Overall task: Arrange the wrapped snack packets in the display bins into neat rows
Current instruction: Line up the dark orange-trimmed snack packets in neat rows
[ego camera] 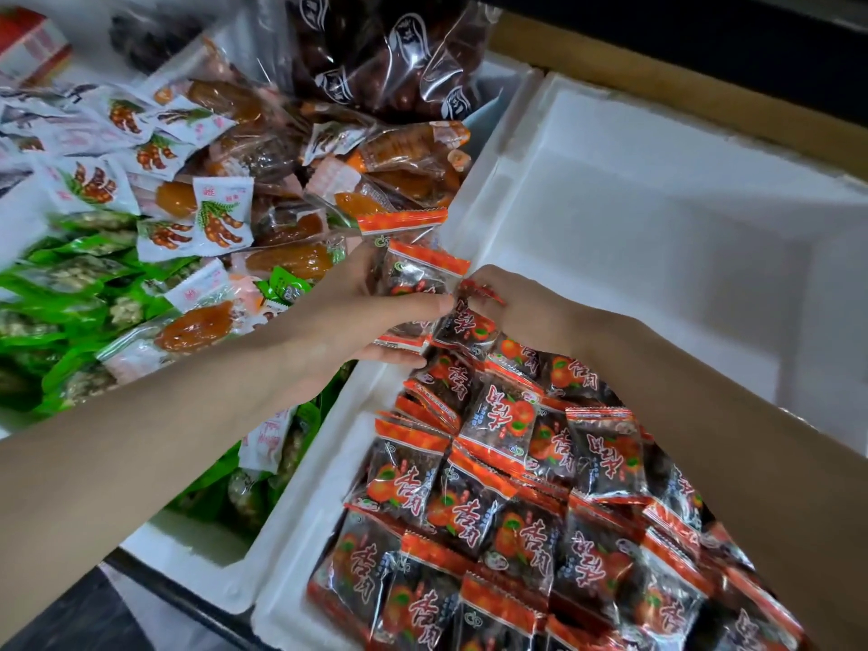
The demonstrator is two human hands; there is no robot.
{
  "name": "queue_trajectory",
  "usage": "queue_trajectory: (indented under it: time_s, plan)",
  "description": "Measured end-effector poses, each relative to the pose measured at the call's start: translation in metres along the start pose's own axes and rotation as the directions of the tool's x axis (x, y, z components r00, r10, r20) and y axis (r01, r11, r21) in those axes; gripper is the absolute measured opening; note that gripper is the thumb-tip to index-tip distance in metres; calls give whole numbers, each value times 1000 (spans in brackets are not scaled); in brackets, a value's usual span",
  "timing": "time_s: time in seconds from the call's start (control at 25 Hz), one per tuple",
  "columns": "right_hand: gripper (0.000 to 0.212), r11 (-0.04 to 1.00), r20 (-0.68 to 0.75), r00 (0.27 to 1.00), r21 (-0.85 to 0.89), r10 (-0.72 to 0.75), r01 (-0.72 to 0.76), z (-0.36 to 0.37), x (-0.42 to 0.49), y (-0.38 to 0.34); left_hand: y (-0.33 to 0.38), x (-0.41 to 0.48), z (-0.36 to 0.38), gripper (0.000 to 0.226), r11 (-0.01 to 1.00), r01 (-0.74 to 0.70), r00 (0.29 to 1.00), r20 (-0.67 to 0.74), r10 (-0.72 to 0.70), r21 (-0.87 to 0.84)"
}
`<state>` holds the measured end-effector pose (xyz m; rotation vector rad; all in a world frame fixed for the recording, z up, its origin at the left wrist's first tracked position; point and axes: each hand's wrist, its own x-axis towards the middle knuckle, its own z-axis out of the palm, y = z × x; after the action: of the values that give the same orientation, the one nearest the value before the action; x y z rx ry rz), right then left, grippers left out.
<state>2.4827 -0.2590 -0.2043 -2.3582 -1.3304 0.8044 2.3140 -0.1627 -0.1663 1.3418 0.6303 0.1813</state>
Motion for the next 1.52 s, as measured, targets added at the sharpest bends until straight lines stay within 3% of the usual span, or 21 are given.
queue_trajectory:
  time_s: [0.12, 0.24, 0.32, 0.4, 0.44, 0.52, 0.6, 0.68, 0.76, 0.84, 0.92, 1.08, 1.24, 1.32, 1.48, 1.52]
  plan:
    - [34, 996, -116, 992, -80, -42, 32, 3, -4, 2, -1, 0, 2, 46, 1000, -4, 1000, 5, 4, 0]
    - [45, 999, -153, 988, 31, -7, 12, 3, -11, 4, -3, -3, 4, 48, 1000, 1, 1000, 10, -1, -5]
    - [41, 999, -276, 961, 26, -28, 36, 0, -22, 1, -4, -5, 3, 51, 1000, 3, 1000, 11, -3, -19]
    - [30, 988, -414, 902, 43, -121, 152, 0, -45, -5, -5, -7, 3, 52, 1000, 6, 1000, 18, -5, -15]
    - [28, 977, -400, 896, 9, -192, 213, 1, -61, -8, -6, -8, 2, 53, 1000, 8, 1000, 18, -8, -9]
    - [34, 953, -206, 934, -149, -291, 264, 7, -91, -14, -6, -10, 1, 54, 1000, 18, 1000, 16, -18, -5]
    - [43, 917, -42, 957, -301, -288, 263, 18, -108, -6, -7, -12, 2, 56, 1000, 28, 999, 23, -28, -2]
    - [48, 921, -21, 972, -323, -236, 216, 24, -112, 0, -9, -15, 3, 55, 1000, 31, 999, 23, -31, 0]
    - [53, 951, -128, 963, -233, -236, 202, 28, -113, -2, -11, -19, 5, 52, 999, 42, 999, 33, -43, 7]
    - [50, 979, -304, 936, 42, -177, 198, 27, -120, -14, -13, -23, 9, 49, 998, 60, 996, 65, -62, 25]
    - [46, 921, -391, 916, 316, -93, 228, 22, -127, -29, -14, -27, 14, 49, 994, 71, 991, 111, -80, 86]
    - [28, 869, -355, 934, 473, 38, 144, 20, -130, -44, -13, -34, 30, 53, 979, -5, 962, 267, -51, 205]
    - [27, 706, -298, 939, 702, 169, 96, 12, -134, -46, -8, -38, 39, 54, 988, -12, 940, 340, -41, 152]
    - [29, 660, -272, 943, 747, 192, 81, 8, -140, -47, -5, -37, 45, 59, 996, 76, 932, 350, -89, 50]
    - [27, 621, -259, 930, 782, 259, 45, 10, -150, -44, -13, -35, 55, 108, 946, 283, 930, 286, -230, -160]
    - [19, 594, -260, 923, 803, 284, 43, 12, -153, -43, -17, -35, 56, 107, 937, 296, 922, 312, -229, -184]
